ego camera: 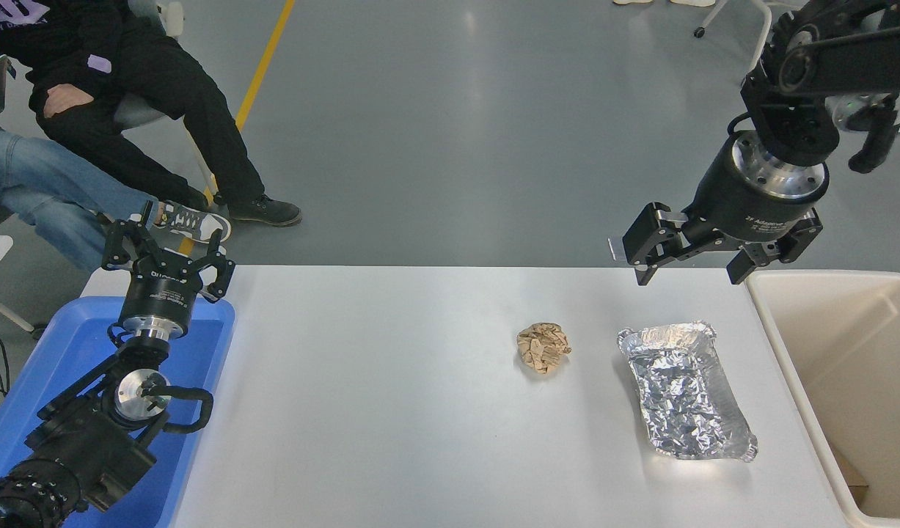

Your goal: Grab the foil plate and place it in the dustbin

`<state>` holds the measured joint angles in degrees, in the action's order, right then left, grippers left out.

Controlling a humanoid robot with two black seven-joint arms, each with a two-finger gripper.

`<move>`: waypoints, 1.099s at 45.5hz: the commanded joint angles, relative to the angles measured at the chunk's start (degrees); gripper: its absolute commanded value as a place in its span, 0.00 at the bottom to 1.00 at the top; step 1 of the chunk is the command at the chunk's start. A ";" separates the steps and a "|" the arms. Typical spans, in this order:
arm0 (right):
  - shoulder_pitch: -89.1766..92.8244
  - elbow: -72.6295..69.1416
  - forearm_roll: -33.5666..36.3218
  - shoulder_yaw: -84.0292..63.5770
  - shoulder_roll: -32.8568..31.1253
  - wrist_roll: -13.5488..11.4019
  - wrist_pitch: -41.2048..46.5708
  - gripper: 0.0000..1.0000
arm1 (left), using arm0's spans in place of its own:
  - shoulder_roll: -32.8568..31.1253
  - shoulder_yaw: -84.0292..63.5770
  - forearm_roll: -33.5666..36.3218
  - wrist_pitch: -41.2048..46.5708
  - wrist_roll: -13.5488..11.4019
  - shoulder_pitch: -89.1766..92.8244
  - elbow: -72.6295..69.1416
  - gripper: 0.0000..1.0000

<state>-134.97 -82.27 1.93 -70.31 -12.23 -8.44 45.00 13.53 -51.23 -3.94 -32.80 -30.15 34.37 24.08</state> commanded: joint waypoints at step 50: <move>6.82 0.18 1.85 -2.20 -0.60 0.00 0.00 1.00 | 0.00 -0.01 -0.01 0.02 0.00 0.00 0.00 0.99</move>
<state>-132.24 -82.18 2.63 -72.03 -12.39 -8.43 45.00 13.53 -51.24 -3.96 -32.79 -30.15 34.37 24.09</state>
